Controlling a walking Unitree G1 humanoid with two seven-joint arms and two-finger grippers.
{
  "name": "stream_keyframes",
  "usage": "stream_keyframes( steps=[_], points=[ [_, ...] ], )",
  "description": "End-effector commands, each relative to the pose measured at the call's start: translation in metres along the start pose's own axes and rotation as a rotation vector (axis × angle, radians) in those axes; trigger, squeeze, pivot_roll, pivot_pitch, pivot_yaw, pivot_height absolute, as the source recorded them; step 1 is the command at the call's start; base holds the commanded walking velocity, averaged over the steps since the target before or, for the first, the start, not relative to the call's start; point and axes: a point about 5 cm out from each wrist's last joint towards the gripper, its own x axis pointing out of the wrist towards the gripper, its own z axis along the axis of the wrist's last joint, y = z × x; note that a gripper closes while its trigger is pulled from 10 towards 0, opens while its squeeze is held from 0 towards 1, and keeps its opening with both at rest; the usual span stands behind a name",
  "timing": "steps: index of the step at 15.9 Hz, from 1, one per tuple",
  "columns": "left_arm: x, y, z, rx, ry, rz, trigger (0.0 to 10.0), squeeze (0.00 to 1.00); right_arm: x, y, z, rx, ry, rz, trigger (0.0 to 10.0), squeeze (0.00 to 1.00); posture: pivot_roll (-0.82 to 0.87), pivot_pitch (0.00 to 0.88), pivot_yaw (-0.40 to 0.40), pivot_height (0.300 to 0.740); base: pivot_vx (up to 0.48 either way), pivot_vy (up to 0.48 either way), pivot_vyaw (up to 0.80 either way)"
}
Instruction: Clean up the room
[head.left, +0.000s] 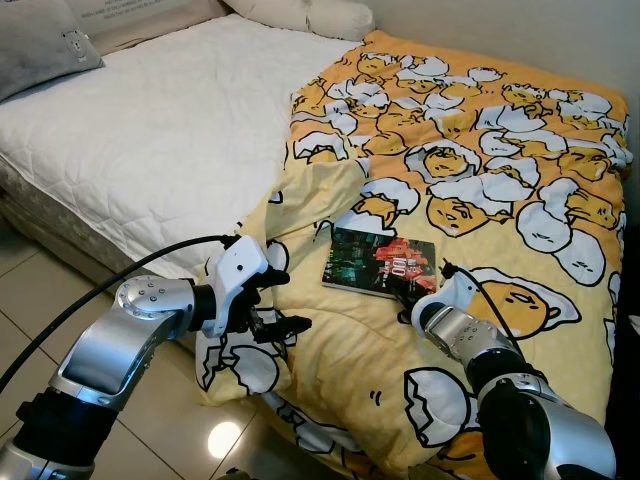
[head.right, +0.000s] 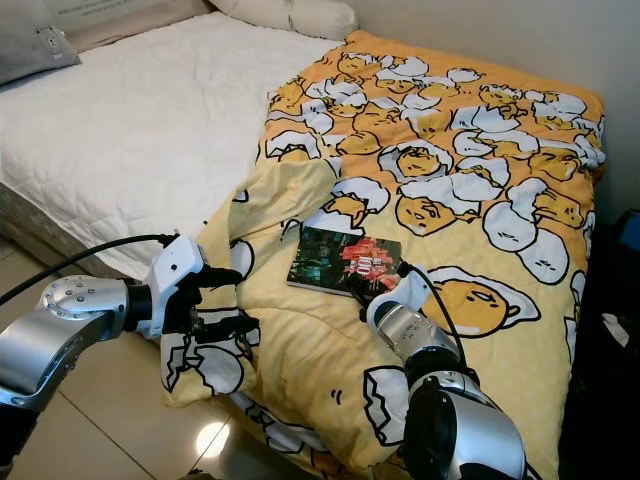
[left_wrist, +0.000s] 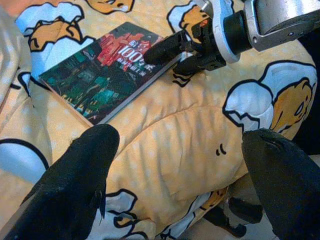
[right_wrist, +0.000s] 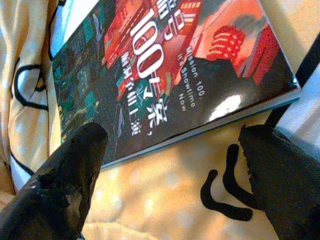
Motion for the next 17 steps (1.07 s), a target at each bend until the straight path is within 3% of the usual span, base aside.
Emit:
stream_keyframes(
  steps=[1, 4, 12, 17],
  points=[
    [-0.002, 0.001, 0.003, 0.012, 0.012, 0.005, 10.0, 1.00, 0.001, 0.003, -0.002, 0.071, -0.021, 0.029, 10.0, 0.00, -0.07, 0.081, -0.021, 0.740, 0.000, 0.000, 0.00],
    [-0.006, -0.003, 0.006, 0.007, -0.014, -0.007, 10.0, 1.00, 0.001, 0.009, 0.002, 0.162, -0.092, 0.111, 10.0, 0.00, -0.05, 0.114, -0.019, 0.740, 0.000, 0.000, 0.00],
    [-0.006, -0.012, 0.003, 0.000, -0.013, -0.044, 10.0, 1.00, -0.004, 0.030, 0.030, 0.198, -0.212, 0.327, 10.0, 0.00, -0.07, 0.108, -0.017, 0.740, 0.000, 0.000, 0.00],
    [-0.006, -0.011, 0.002, -0.001, -0.007, -0.048, 10.0, 1.00, -0.003, 0.030, 0.030, 0.203, -0.212, 0.335, 10.0, 0.00, -0.06, 0.124, -0.013, 0.740, 0.000, 0.000, 0.00]
  ],
)
